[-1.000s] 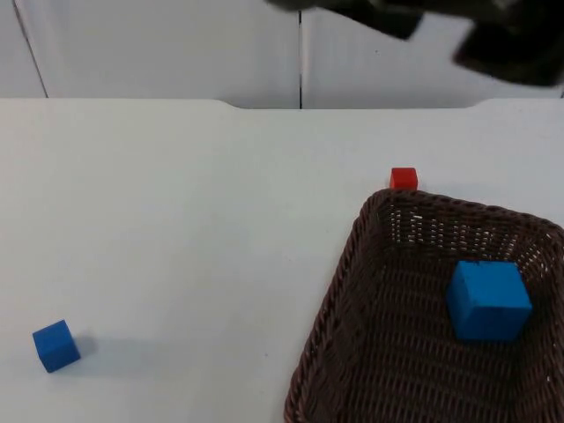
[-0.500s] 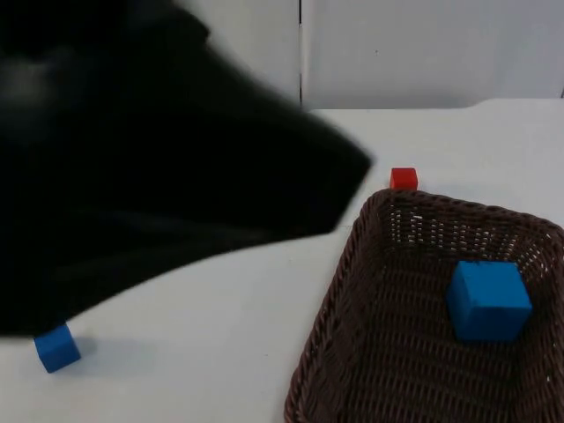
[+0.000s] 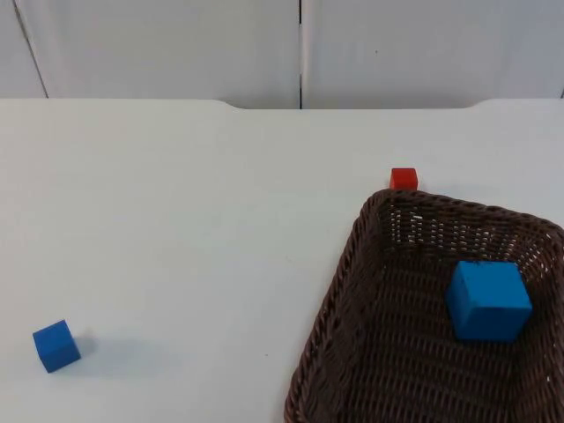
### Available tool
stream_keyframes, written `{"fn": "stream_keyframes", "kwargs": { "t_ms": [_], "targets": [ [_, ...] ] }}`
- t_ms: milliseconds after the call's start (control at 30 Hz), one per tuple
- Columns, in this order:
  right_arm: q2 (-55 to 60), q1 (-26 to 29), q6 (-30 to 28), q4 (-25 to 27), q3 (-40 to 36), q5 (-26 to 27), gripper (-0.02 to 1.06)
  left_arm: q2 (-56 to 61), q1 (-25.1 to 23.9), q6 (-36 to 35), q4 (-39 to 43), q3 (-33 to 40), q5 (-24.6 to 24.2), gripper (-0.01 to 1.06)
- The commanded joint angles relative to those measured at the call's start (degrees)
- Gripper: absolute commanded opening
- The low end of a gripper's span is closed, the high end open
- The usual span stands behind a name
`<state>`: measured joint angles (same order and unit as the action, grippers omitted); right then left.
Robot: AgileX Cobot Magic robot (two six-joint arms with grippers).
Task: Pick up the basket with the left hand and place the largest block into the basket with the right hand.
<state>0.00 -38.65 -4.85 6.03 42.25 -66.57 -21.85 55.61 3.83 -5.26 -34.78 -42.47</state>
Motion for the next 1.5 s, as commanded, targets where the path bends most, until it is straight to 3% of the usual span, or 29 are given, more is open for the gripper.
{"fn": "stream_keyframes", "kwargs": {
  "t_ms": [0,167,567,733,1000,1100,1267,1467],
  "targets": [
    [0.0,0.17,-1.26,0.73,-0.23,-0.05,1.05,5.0,0.32,-5.51,5.26,0.24,-6.53,1.05],
    [0.0,0.17,-2.47,0.86,-0.23,-0.05,1.05,11.88,0.32,-6.43,5.76,0.24,-12.85,1.05],
    [0.0,0.17,-5.21,2.55,-0.23,0.46,1.05,21.85,0.32,-9.73,8.49,0.62,-19.83,1.05],
    [0.0,0.17,-5.21,3.19,-0.87,0.23,1.05,21.85,0.32,-9.73,8.71,5.54,-18.43,1.05],
    [0.0,0.17,-4.9,2.96,-7.33,3.66,1.05,21.85,0.32,-9.73,8.95,6.37,-19.25,1.05],
    [0.0,0.17,-2.91,1.18,-11.67,6.92,1.05,21.85,0.32,-9.73,9.21,6.37,-19.25,1.05],
    [0.0,0.17,3.17,-4.51,-11.81,5.83,1.05,21.85,0.32,-9.86,9.82,6.37,-19.25,1.05],
    [0.0,0.17,3.85,-6.03,-12.8,4.74,1.05,21.85,0.32,-10.38,10.25,6.37,-19.25,1.05]
  ]
}}
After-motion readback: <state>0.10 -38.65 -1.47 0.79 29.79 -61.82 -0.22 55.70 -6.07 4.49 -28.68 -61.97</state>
